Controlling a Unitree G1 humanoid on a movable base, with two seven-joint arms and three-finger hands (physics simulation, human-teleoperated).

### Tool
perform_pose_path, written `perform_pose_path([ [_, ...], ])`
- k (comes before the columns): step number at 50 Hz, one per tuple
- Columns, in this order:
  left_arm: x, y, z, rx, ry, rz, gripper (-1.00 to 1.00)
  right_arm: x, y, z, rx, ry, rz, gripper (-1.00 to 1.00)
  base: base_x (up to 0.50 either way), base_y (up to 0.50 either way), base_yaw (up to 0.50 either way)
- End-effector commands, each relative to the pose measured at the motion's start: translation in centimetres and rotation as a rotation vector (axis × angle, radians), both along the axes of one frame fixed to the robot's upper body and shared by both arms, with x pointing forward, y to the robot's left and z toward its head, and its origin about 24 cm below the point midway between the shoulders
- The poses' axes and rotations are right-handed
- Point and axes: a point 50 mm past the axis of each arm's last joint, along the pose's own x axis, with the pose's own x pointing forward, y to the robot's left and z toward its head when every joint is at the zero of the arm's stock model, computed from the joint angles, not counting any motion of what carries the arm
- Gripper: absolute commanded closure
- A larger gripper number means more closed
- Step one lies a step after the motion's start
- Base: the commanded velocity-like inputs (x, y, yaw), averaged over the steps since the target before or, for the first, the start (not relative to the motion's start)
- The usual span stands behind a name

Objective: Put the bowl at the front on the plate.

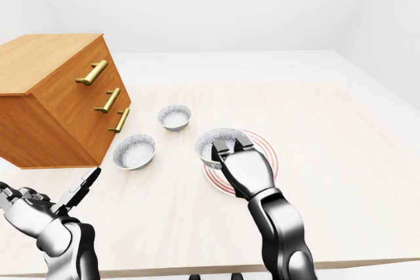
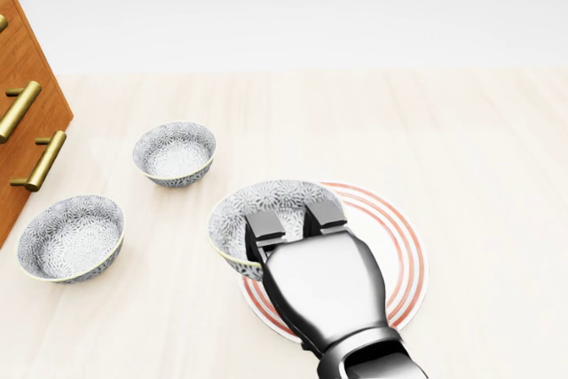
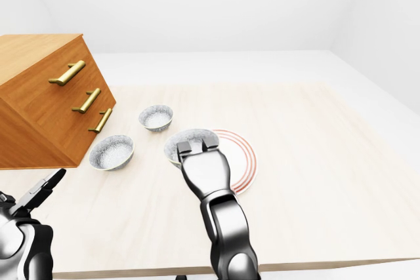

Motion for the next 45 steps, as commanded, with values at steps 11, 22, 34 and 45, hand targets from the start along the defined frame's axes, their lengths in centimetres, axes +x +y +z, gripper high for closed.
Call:
perform_pose_path([
  [11,0.0,0.0,0.1,0.003,-0.005,0.001,-1.0,-2.1,-3.3,-0.1,0.26,-0.225,-0.058,1.0,0.0,0.0,0.0],
  [22,-0.1,0.0,0.1,0.004,-0.003,0.001,-1.0,-2.5,-4.6,-1.1,0.424,-0.301,-0.101,1.0,0.0,0.0,0.0],
  [34,0.0,0.0,0.1,0.004,-0.001,0.001,-1.0,-2.0,-3.9,-2.6,0.397,-0.254,-0.081,1.0,0.0,0.0,0.0],
  [45,0.0,0.0,0.1,0.004,-0.001,0.001,-1.0,-2.0,-4.0,-2.6,0.396,-0.253,-0.084,1.0,0.0,0.0,0.0],
])
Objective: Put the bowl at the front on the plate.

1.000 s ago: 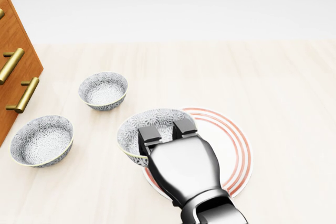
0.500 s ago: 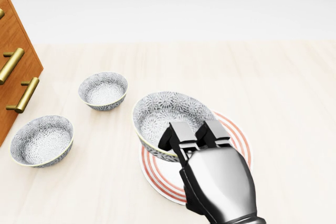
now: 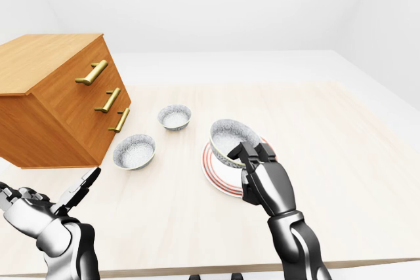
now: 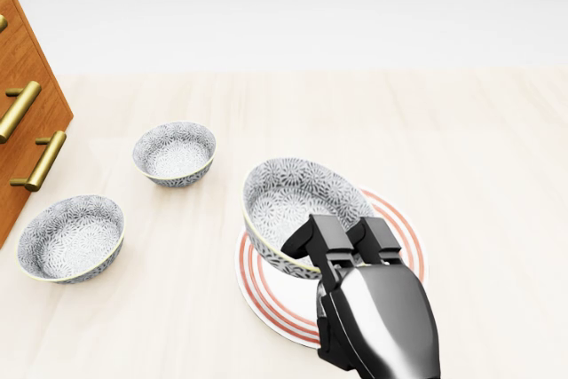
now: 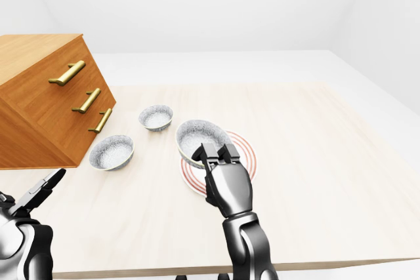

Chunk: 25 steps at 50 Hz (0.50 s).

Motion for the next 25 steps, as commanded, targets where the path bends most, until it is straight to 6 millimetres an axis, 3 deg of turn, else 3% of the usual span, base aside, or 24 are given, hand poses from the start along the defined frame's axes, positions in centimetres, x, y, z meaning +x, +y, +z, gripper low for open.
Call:
perform_pose_path([
  [1,0.0,0.0,0.0,0.0,0.0,0.0,-1.0,0.0,-0.1,0.0,-0.043,-0.037,-0.031,1.0,0.0,0.0,0.0],
  [11,0.0,0.0,0.0,0.0,0.002,0.0,-1.0,0.2,-0.8,-0.2,-0.087,-0.029,-0.059,1.0,0.0,0.0,0.0],
  [16,0.0,0.0,-0.1,0.002,0.005,-0.001,-1.0,0.8,-0.9,-1.4,-0.284,0.036,-0.084,1.0,0.0,0.0,0.0],
  [25,-0.1,0.0,0.2,0.007,-0.007,0.002,-1.0,1.1,-2.9,-1.2,-0.408,0.075,-0.19,1.0,0.0,0.0,0.0],
])
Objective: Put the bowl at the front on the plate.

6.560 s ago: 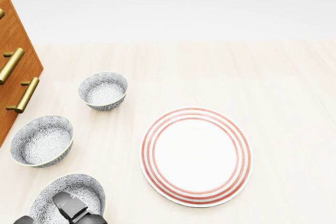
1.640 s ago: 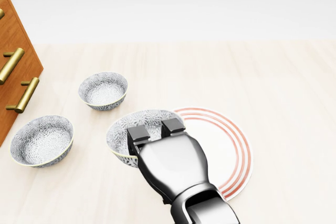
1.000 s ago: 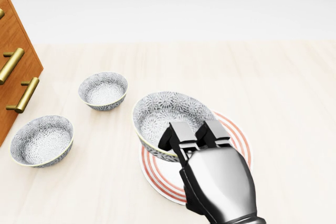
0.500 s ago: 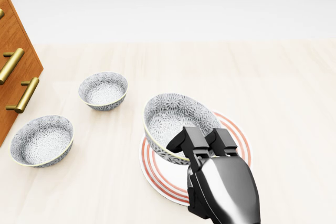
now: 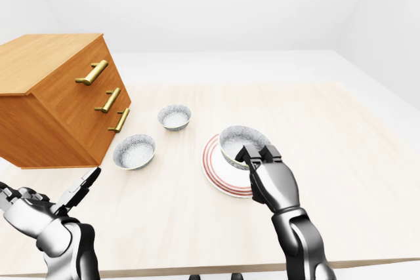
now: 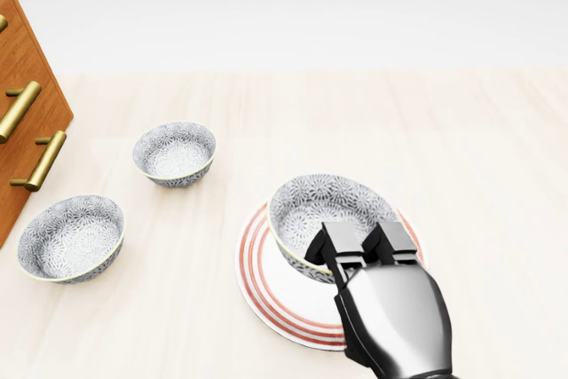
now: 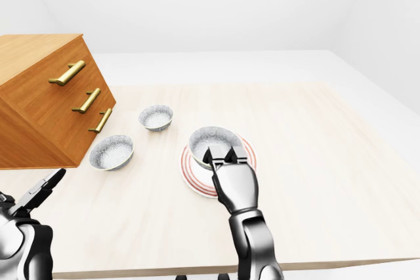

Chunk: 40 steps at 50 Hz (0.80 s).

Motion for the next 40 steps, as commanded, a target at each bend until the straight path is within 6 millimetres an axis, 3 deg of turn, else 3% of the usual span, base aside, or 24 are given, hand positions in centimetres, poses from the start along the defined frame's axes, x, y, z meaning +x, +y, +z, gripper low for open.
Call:
perform_pose_path([
  [1,-0.1,0.0,0.2,0.005,-0.006,0.002,-1.0,0.4,-1.9,-0.2,-0.216,0.019,-0.126,1.0,0.0,0.0,0.0],
  [22,0.1,0.0,-0.1,-0.003,0.006,-0.004,-1.0,3.5,-0.1,-1.9,-0.337,0.003,-0.121,1.0,0.0,0.0,0.0],
  [40,-0.1,0.0,0.1,0.002,-0.002,0.0,-1.0,3.8,0.7,-3.0,-0.272,-0.009,-0.09,1.0,0.0,0.0,0.0],
])
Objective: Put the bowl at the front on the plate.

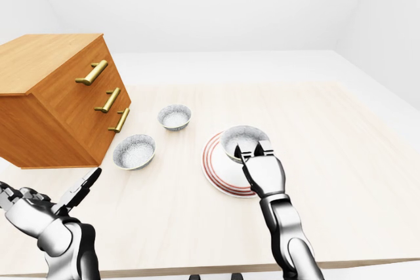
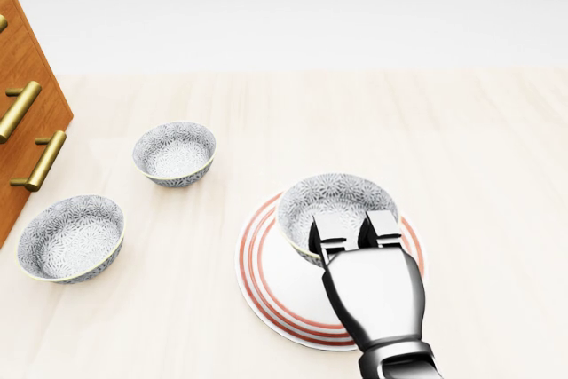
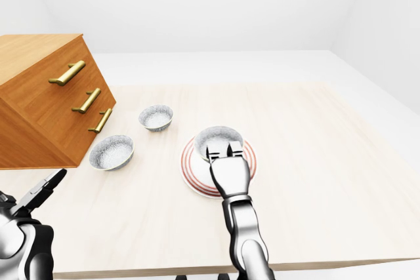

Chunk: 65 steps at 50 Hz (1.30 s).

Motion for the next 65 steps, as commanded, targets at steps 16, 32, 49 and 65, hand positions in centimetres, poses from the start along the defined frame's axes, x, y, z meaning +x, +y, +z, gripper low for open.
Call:
perform_pose_path([
  [16,0.1,0.0,0.0,0.001,0.0,0.001,-1.0,-0.4,0.0,-1.1,-0.011,-0.025,-0.001,1.0,0.0,0.0,0.0],
  [32,-0.1,0.0,0.1,0.002,-0.006,0.003,-1.0,0.4,0.0,-1.7,-0.003,-0.015,0.0,1.0,0.0,0.0,0.0],
  [49,0.0,0.1,0.1,0.001,-0.005,0.001,-1.0,0.6,0.2,-2.2,0.005,-0.006,0.005,1.0,0.0,0.0,0.0],
  [65,0.1,0.0,0.0,0.0,0.002,0.001,-1.0,0.5,0.0,-1.7,-0.012,-0.013,0.0,-1.0,0.0,0.0,0.0],
])
